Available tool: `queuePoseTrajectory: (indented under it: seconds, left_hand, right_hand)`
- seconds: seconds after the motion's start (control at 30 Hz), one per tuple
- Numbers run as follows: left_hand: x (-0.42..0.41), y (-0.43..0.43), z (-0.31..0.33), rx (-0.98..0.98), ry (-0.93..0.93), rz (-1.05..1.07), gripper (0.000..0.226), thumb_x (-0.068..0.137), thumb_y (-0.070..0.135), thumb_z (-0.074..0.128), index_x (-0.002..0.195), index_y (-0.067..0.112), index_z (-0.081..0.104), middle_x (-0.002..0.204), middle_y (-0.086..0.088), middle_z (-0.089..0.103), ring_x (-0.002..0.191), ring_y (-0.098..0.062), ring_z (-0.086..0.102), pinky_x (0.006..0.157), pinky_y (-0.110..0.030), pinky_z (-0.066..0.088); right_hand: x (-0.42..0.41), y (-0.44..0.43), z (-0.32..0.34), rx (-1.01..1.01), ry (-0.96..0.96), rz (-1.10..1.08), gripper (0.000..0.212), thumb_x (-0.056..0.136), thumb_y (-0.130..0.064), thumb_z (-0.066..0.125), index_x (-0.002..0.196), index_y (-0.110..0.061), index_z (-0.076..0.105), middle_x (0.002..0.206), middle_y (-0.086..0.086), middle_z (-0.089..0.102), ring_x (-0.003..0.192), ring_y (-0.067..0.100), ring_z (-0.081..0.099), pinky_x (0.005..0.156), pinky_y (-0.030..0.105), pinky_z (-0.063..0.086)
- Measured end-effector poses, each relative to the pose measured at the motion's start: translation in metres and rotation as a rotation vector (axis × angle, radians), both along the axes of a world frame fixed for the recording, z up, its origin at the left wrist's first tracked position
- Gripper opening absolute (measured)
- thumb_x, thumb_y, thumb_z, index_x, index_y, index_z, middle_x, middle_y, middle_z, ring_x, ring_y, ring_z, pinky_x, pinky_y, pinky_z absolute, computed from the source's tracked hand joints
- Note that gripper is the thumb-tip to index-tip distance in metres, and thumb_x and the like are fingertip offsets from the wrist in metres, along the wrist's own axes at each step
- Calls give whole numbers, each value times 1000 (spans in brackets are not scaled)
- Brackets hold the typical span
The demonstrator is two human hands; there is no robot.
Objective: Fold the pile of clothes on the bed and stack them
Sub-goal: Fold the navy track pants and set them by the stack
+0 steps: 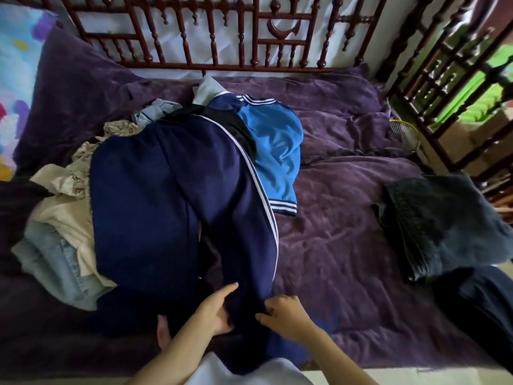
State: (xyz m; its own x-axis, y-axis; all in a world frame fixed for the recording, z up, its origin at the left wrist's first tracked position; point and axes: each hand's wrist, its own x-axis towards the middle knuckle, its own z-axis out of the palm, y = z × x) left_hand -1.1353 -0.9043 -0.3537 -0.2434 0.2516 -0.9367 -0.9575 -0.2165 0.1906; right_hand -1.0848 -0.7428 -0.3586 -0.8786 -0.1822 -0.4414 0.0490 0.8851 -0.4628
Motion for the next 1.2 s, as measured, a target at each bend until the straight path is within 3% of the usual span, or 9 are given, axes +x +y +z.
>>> queuePoseTrajectory:
  seconds: [0.07,0.17,0.27,0.4,0.53,0.77,0.87,1.03,1.2]
  left_hand:
    - [4,-3,-3,-104,42,-39,5,87,17,60,88,13,63,65,-8,70,75,-26,58,67,-31,42]
    - [11,-10,-8,-214,78,-29,9,86,5,58,83,14,59,71,-8,65,70,-24,56,62,-28,40]
    - [20,-19,-15,-301,104,71,14,87,-1,53,85,13,56,81,-10,60,69,-26,54,61,-27,40]
    - [29,-32,-28,-486,194,105,17,90,-2,49,87,14,52,85,-8,56,70,-21,50,62,-26,39]
    - [33,-40,-38,-561,247,51,22,91,-2,49,78,15,48,83,-7,55,69,-19,51,61,-27,41]
    - [37,-41,-45,-515,235,59,18,91,-1,51,81,15,52,87,-10,60,73,-25,56,68,-32,45]
    - [36,-34,-43,-451,206,102,17,91,-2,50,81,12,52,85,-12,58,73,-27,55,66,-32,45]
    - [39,-2,-41,-281,105,119,15,91,-3,50,85,11,52,84,-12,59,72,-26,56,62,-33,45]
    - [48,41,-38,-216,104,-222,12,97,10,47,87,18,47,95,-12,58,79,-26,56,80,-35,41]
  right_hand:
    - [6,5,-17,-185,-276,-222,40,93,-46,42,61,-24,37,62,-11,44,72,19,49,65,29,36]
    - [14,14,-35,-236,-402,-452,32,98,-35,43,69,-23,42,81,8,61,86,27,59,77,28,45]
    - [18,17,-53,-28,-414,-385,24,99,-29,38,80,-16,45,122,16,56,113,31,53,79,30,36]
    - [17,10,-73,97,-451,-346,35,96,-28,37,126,-10,46,133,16,46,123,34,43,96,34,37]
    - [21,8,-87,134,-512,-303,44,98,-34,37,137,-14,36,137,15,42,123,33,47,97,36,39]
    - [21,24,-86,228,-622,-204,43,81,-31,59,119,-12,52,117,7,59,108,26,57,74,27,37]
    - [22,46,-74,100,-557,-310,37,82,-32,62,108,-7,62,93,3,56,89,21,56,70,26,38]
    - [42,114,-30,-226,-442,-632,20,86,-20,64,87,0,60,78,6,53,72,15,45,61,27,35]
    - [75,173,-8,-294,-326,-925,28,87,-15,64,67,-9,46,63,4,46,59,16,43,54,26,33]
